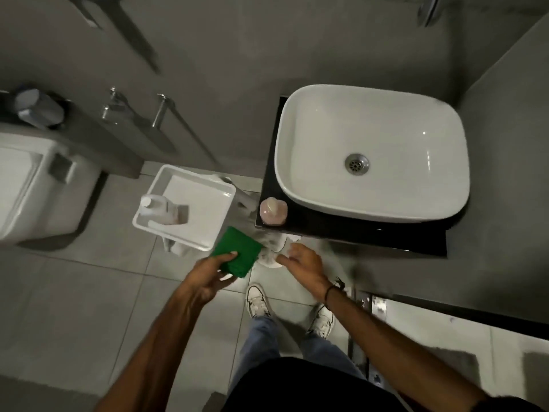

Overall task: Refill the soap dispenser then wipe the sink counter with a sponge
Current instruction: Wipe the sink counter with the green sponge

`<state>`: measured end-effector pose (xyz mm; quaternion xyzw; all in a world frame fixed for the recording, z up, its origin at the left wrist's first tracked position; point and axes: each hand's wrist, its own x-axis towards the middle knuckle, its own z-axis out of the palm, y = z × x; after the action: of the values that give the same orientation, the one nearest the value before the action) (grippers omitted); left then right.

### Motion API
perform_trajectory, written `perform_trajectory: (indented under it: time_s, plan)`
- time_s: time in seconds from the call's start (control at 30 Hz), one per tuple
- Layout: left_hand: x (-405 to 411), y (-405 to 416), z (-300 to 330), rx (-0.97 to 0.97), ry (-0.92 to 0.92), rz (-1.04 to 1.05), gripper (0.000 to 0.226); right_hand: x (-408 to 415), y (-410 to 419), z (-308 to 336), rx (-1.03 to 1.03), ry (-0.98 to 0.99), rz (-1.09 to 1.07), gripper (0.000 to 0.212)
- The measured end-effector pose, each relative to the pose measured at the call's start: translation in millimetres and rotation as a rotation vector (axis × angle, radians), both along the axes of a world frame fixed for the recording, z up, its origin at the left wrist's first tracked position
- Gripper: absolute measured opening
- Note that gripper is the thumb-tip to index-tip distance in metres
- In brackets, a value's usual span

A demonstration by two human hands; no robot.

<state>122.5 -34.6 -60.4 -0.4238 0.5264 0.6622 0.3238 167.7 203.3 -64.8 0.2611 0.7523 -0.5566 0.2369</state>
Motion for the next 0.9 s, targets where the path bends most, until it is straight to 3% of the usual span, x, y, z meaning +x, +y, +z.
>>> perform_trajectory:
  time_s: [0.07,0.13,0.23,0.3,0.4,0.47,0.53,0.63,0.8,0.9]
  plan:
    - [26.8,31.2,8.1,0.071,-0.003,-0.04,0.028,4.2,3.4,7.8,-0.394,-0.154,-0.103,0.039]
    - [48.2,62.5,12.2,0.126,0.027,-0.084,0.034,13.3,16.8,11.7,-0.607,-0.222,-0.19,0.038]
    - [64.2,96.3,20.7,0.16,0.068,-0.244,0.035,31.6,49.0,13.5,-0.697,-0.234,-0.371,0.043]
    - [64.7,110.0,25.8,0.02,0.114,-0.404,0.033,46.5,78.2,15.6,-0.709,-0.229,-0.511,0.039]
    - [48.1,118.8,26.6,-0.389,0.299,-0.315,0.037,67.6,137.3,18.9,-0.524,-0.17,-0.711,0.038]
    - [26.3,117.0,26.9,-0.583,0.502,-0.321,0.067,78.9,181.4,23.6,-0.326,-0.084,-0.821,0.038]
    - [3.0,114.5,22.2,-0.681,0.709,-0.482,0.092,87.2,220.9,28.6,0.054,0.049,-0.818,0.035]
    - [-21.2,119.1,15.2,-0.675,0.809,-0.595,0.09,83.0,257.3,22.8,0.696,0.239,-0.551,0.045]
    - [-49.0,114.9,1.8,-0.926,0.868,-0.743,0.071,51.2,259.2,-12.8,0.891,0.157,-0.225,0.046]
    - [-59.4,111.2,-0.4,-0.943,0.872,-0.832,0.069,48.0,256.6,-26.8,0.921,0.162,-0.108,0.056]
